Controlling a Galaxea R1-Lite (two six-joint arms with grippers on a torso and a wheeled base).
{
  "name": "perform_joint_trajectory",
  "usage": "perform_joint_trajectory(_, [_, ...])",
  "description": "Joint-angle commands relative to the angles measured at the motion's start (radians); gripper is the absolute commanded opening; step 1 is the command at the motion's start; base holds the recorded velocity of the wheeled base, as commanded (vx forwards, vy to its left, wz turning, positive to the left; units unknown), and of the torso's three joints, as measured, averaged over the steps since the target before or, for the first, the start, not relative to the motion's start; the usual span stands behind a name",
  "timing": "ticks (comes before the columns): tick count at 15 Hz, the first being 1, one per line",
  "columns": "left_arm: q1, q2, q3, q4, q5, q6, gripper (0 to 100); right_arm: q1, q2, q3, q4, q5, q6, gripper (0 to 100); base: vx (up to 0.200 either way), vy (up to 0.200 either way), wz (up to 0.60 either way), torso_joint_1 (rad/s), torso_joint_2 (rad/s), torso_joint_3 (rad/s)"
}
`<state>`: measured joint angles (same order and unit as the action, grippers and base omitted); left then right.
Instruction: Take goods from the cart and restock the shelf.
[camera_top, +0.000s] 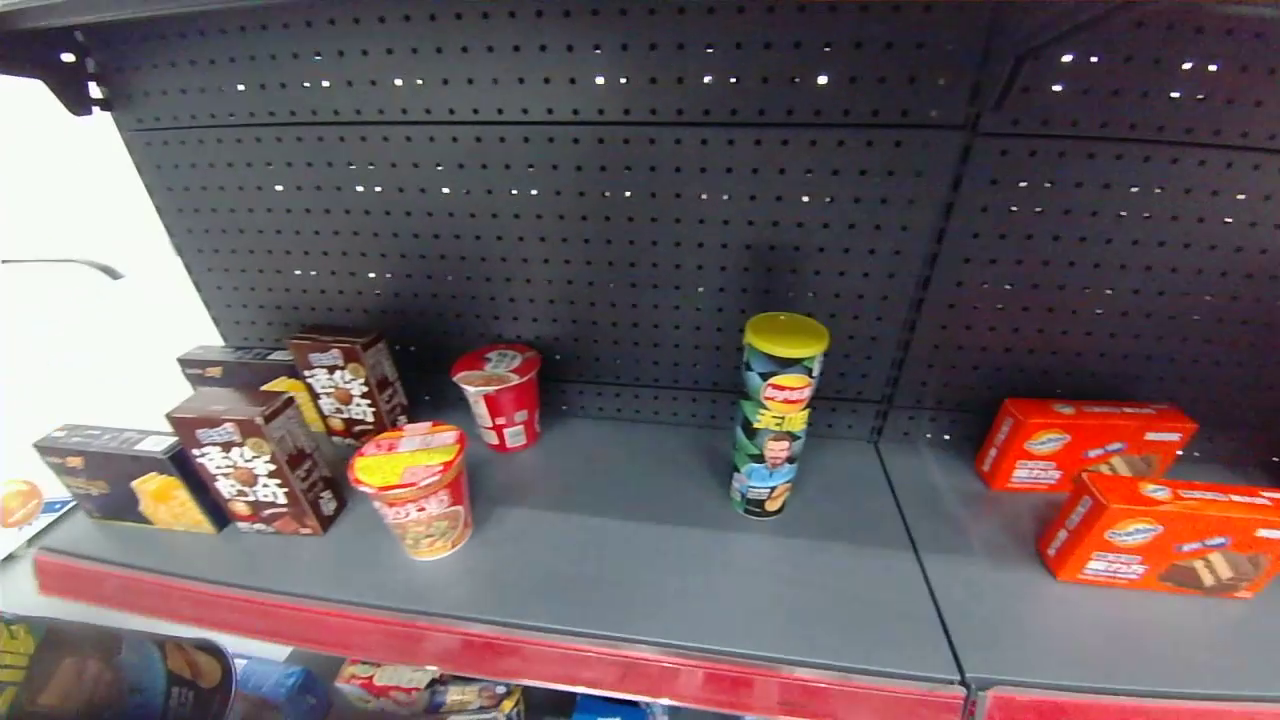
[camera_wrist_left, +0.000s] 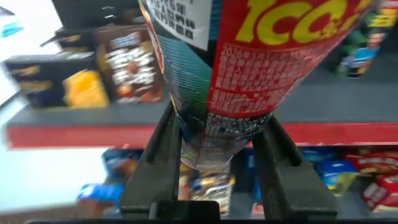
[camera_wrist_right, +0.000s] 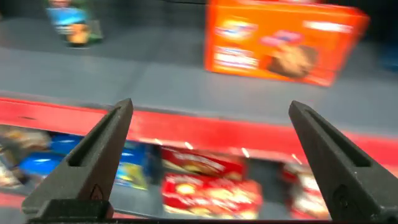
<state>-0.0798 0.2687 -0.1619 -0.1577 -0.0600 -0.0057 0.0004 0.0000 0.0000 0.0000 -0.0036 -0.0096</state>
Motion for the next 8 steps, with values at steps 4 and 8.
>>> perform_joint_trajectory(4, [0.002, 0.044, -0.108, 0.007, 0.0, 0.004, 0, 0.001, 0.002, 0.0, 0.003, 0.01, -0.009, 100, 0.0, 0.0, 0.0, 0.0, 0.0, 0.0])
perform_joint_trajectory(8, [0.005, 0.018, -0.203, 0.161, 0.039, 0.023, 0, 0.018, 0.333, -0.235, -0.126, -0.03, 0.01, 100, 0.0, 0.0, 0.0, 0.0, 0.0, 0.0])
